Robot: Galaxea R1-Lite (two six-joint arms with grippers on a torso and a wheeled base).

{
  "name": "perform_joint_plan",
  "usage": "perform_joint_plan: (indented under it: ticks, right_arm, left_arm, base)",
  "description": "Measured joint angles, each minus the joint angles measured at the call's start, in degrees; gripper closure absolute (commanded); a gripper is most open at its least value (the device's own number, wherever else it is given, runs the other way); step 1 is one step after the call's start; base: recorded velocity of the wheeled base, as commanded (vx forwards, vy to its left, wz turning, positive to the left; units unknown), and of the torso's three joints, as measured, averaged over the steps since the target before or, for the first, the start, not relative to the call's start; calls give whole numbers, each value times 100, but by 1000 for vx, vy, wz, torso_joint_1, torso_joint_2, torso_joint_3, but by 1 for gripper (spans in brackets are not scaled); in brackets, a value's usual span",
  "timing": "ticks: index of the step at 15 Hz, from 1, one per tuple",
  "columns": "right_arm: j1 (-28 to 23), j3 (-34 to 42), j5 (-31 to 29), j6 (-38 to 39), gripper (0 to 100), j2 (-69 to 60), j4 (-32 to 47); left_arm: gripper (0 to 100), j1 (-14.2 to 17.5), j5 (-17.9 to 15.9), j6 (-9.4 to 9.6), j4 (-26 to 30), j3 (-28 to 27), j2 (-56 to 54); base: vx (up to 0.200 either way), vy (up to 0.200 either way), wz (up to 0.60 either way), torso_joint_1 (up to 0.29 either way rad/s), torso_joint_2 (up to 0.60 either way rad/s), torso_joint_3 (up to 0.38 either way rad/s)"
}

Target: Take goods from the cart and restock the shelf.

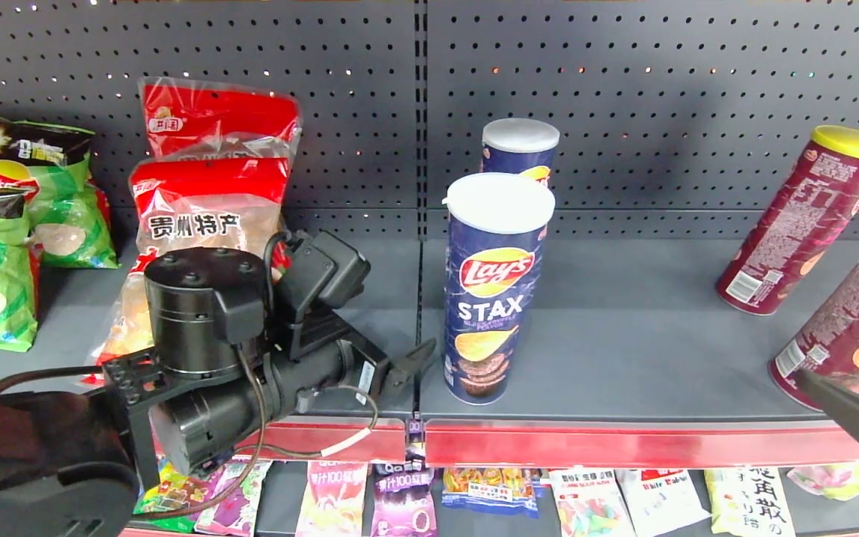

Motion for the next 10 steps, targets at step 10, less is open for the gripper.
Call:
perform_joint_plan:
  ticks: [10]
  right_arm:
    - [-13,-100,9,15,0,128,6]
  left_arm:
    - [0,-39,0,-9,-20,-37,258]
  base:
    - [0,0,0,0,0,0]
